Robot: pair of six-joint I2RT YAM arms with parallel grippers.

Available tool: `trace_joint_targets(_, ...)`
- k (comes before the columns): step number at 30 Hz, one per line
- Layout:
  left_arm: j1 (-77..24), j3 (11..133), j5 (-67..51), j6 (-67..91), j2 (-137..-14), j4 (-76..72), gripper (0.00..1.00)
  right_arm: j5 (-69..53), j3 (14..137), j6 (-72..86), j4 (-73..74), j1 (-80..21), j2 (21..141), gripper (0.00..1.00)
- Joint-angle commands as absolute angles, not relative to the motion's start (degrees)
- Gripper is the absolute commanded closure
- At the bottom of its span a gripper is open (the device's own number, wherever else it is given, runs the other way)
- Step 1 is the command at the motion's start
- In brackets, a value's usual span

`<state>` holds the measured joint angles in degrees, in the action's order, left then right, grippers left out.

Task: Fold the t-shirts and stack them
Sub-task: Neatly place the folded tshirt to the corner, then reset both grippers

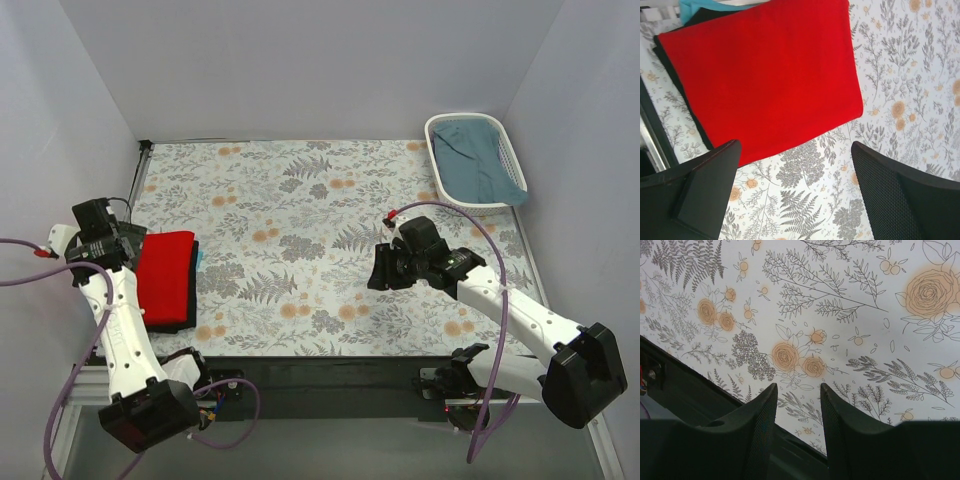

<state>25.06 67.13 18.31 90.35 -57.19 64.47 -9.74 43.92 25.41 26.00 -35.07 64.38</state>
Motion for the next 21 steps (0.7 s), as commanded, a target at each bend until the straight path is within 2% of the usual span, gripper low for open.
trace_joint_targets(1,25.22,68.03,14.25,87.63,-57.92,60.39,0.08,-8.53,44.38,25.75,25.40,-35.51,63.46,0.53)
trace_joint_targets(7,24.96,65.31,-2.78,83.32,-57.31,51.60,0.07,-7.30,45.87,25.84,25.31,-35.51,62.67,0.53)
trace_joint_targets(10,20.76,63.90,-5.01,83.67,-57.04,48.70,0.06,-6.77,46.75,26.01,25.05,-35.51,61.70,0.53)
trace_joint_targets(14,5.13,62.85,2.53,87.70,-58.36,46.67,0.06,-5.89,48.24,25.84,25.05,-35.51,60.82,0.53)
trace_joint_targets(17,-11.80,61.71,6.66,91.31,-61.07,44.66,0.06,-3.88,48.95,25.49,24.96,-35.42,59.86,0.52)
trace_joint_targets(21,-24.59,60.82,10.02,93.77,-65.47,40.01,0.05,-0.27,49.48,25.31,24.61,-35.42,57.58,0.52)
